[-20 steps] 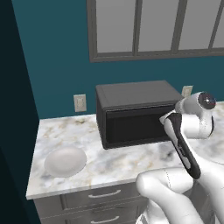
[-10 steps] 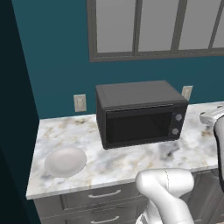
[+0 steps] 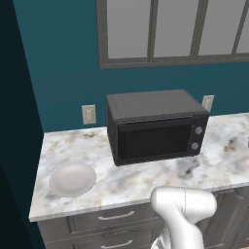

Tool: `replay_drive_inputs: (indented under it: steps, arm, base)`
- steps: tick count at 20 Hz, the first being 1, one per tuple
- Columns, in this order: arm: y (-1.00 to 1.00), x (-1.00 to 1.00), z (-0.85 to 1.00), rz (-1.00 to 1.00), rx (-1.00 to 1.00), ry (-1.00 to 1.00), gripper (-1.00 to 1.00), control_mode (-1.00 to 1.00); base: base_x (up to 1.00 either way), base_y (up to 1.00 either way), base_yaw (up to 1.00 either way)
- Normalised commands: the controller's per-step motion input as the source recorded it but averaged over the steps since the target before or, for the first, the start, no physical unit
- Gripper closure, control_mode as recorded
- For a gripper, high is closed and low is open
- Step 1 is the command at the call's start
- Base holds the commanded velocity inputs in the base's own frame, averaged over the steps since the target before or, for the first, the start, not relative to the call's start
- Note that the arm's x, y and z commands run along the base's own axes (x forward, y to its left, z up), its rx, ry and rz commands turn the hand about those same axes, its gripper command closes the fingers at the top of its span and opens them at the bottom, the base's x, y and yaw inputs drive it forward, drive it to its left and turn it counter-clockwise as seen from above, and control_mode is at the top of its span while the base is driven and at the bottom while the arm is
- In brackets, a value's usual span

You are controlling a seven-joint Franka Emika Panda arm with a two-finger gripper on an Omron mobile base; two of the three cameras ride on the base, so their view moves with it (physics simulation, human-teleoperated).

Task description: Pull the toaster oven rack outwards. Pick up the baguette from the plate and place it on the toaster oven rack. Close the toaster oven door fully and set the temperature to the lowest setting.

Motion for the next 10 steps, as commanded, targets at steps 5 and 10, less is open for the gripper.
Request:
replay_drive_inputs:
  steps: [5,10]
  arm:
    - [0.03,-0.12,0.0,-0.02,0.07,0.11,-1.0,-1.0]
    - [0.34,0.37,0.0,0.0,0.0,0.34,-1.0,-1.0]
  base:
    - [0.0,0.0,0.0]
    - [0.0,0.0,0.0]
